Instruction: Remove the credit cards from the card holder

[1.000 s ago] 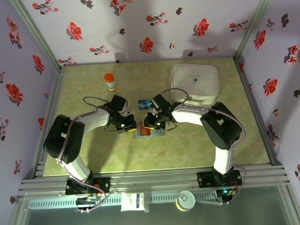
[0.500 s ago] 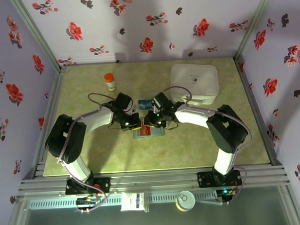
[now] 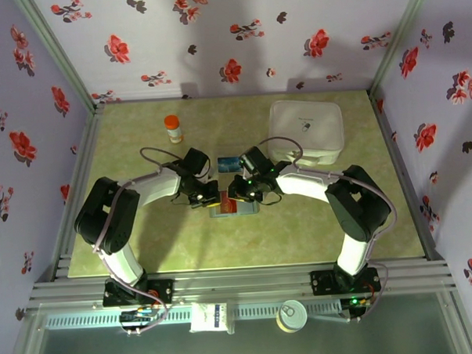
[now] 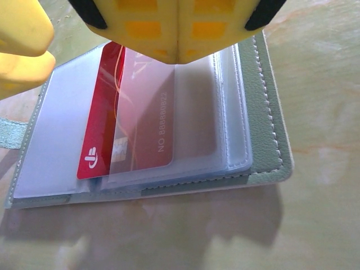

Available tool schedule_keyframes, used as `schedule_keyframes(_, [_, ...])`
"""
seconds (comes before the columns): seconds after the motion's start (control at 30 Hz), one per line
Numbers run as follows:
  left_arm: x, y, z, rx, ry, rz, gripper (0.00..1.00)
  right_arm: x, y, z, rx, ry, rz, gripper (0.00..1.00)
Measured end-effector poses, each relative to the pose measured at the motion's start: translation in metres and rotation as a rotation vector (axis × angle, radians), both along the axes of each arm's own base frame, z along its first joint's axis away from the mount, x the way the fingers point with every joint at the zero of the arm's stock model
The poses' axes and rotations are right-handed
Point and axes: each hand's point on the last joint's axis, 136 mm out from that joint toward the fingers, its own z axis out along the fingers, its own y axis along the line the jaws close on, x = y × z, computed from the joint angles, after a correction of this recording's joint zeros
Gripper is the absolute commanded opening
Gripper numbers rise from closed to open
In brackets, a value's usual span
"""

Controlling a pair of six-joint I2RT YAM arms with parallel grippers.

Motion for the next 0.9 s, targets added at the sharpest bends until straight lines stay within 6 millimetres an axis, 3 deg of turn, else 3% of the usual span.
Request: schedule_keyframes(0.9, [-0.002,0.0,-0.004,0.006,0.01,-0.002,0.0,-0.003,-0.007,-0.034,-0.025,0.046,-0.013,0.23])
